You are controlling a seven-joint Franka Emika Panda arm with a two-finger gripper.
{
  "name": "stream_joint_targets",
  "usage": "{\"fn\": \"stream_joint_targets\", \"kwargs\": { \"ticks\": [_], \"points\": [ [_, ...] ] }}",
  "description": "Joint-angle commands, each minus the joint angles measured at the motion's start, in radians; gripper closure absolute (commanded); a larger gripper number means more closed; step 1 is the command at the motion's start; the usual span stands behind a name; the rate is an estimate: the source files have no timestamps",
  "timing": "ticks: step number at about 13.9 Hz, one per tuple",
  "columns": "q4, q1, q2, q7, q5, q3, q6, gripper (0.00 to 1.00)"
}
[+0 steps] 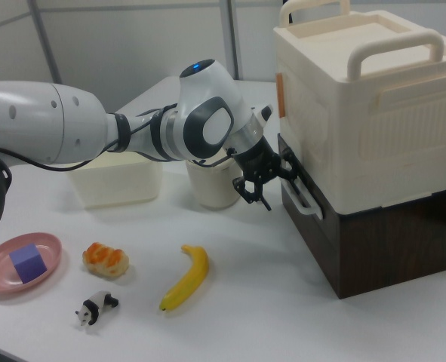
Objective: Slide the drawer open
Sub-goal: 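Lower the gripper and close it on the drawer's white handle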
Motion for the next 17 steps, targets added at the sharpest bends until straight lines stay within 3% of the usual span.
{"fn": "stream_joint_targets", "kwargs": {
  "ticks": [1, 4, 6, 7, 13, 16, 17],
  "points": [
    [0.036, -0.004, 0.008, -0.012, -0.015, 0.002, 0.012, 0.30],
    [0.059, -0.003, 0.000, -0.012, -0.016, 0.002, 0.011, 0.30],
    [0.052, -0.001, -0.001, -0.009, -0.065, 0.002, 0.011, 0.43],
    [0.052, -0.001, -0.001, -0.001, -0.091, 0.002, 0.011, 0.43],
    [0.035, 0.007, -0.008, 0.028, -0.099, 0.004, 0.011, 0.43],
    [0.026, 0.005, -0.008, 0.028, -0.110, 0.004, 0.011, 0.63],
    [0.018, 0.005, -0.008, 0.028, -0.110, 0.004, 0.011, 0.74]
  ]
}}
